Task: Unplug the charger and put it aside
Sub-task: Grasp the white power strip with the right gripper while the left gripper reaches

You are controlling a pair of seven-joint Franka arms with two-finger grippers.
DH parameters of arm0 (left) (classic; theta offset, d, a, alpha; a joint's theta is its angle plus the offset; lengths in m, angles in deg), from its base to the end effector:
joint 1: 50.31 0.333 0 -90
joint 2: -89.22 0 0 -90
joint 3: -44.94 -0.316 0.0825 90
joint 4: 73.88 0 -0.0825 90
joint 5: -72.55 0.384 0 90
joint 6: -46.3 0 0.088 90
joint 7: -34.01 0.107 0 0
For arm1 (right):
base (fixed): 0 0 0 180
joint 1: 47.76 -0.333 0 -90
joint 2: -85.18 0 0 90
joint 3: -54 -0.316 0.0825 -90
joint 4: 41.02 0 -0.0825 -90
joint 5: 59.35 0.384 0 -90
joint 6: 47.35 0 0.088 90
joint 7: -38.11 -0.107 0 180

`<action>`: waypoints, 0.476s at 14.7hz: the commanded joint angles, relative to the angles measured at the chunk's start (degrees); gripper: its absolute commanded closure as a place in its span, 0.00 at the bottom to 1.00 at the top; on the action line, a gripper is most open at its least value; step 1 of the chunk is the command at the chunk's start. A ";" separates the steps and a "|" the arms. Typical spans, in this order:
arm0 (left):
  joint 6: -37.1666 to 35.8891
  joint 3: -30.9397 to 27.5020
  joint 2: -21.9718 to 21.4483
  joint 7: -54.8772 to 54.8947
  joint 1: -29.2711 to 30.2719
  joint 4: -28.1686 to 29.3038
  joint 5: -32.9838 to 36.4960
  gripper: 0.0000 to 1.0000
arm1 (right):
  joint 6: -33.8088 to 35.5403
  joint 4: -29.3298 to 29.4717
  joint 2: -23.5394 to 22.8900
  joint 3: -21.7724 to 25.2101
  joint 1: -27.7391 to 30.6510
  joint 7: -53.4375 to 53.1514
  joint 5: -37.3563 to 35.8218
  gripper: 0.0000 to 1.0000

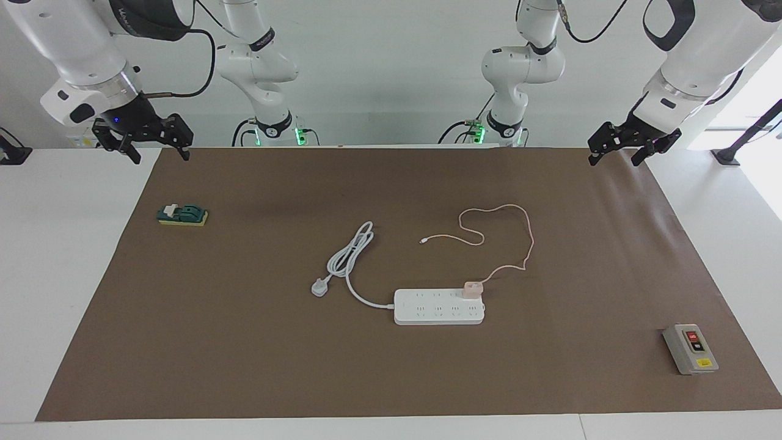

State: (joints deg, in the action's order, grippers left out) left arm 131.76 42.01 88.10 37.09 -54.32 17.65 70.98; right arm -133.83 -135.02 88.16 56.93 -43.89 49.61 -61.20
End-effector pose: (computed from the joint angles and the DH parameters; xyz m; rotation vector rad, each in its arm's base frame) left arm 0.5392 -0.0130 0.6161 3.1067 -0.1145 -0.1336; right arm 0.5264 -0.0671 0.6149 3.1197 0.1272 -0.1297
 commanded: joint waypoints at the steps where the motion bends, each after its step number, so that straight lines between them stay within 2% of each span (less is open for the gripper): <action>1: 1.03 -0.06 -1.78 -0.80 -0.21 2.08 0.87 0.00 | 1.32 0.48 -0.17 -0.56 0.44 -0.60 -1.05 0.00; 7: 1.11 -0.06 -1.78 -1.93 -0.65 2.17 0.87 0.00 | 0.97 0.57 -0.26 -0.47 0.61 -0.86 -1.05 0.00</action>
State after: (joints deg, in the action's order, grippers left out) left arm 131.81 42.04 88.10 36.71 -54.34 17.67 70.98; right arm -133.83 -135.02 88.16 56.94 -43.89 49.61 -61.20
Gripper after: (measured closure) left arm 0.000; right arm 0.000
